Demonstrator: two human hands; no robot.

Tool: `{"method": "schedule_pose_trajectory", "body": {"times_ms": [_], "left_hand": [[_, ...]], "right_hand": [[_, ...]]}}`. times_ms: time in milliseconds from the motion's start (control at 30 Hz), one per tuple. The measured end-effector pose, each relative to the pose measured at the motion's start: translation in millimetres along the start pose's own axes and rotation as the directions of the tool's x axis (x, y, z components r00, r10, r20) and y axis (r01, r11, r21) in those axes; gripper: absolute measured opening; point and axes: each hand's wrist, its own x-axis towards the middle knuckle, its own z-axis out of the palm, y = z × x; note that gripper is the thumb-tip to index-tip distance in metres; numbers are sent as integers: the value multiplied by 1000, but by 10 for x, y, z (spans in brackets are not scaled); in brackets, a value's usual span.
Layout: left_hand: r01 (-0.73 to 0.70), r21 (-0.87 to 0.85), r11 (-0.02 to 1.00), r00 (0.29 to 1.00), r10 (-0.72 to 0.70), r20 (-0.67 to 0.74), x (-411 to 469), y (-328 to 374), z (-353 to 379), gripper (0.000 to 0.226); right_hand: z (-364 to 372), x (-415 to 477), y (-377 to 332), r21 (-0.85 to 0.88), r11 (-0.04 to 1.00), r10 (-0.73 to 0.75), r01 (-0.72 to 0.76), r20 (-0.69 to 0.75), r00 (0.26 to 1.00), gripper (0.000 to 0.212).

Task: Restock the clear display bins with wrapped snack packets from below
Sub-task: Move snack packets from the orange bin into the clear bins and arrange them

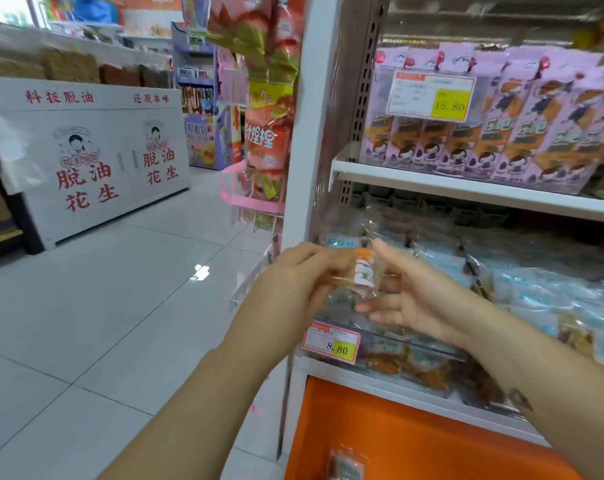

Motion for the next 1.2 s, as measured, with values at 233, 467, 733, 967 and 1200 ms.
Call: {"method": "schedule_pose_trajectory", "body": {"times_ms": [233, 467, 733, 967, 1200], "left_hand": [[287, -398, 872, 958, -255, 131, 6, 280, 81, 42], [607, -661, 441, 766, -546, 339, 94, 337, 147, 35], [512, -252, 821, 787, -331, 521, 82, 247, 2, 26], [526, -466, 711, 846, -386, 367, 97, 168, 101, 40], [354, 9, 935, 888, -339, 310, 88, -16, 454, 39]], "right_hand": [[-116, -277, 54, 116, 989, -82, 91, -80, 993, 39], [-57, -390, 229, 154, 986, -50, 66, -108, 993, 42], [71, -524, 364, -865, 455, -512, 213, -58, 857, 72], [-56, -306, 90, -884, 441, -523, 154, -114, 844, 33], [-490, 389, 18, -939, 329, -482, -99, -257, 837, 32]]}}
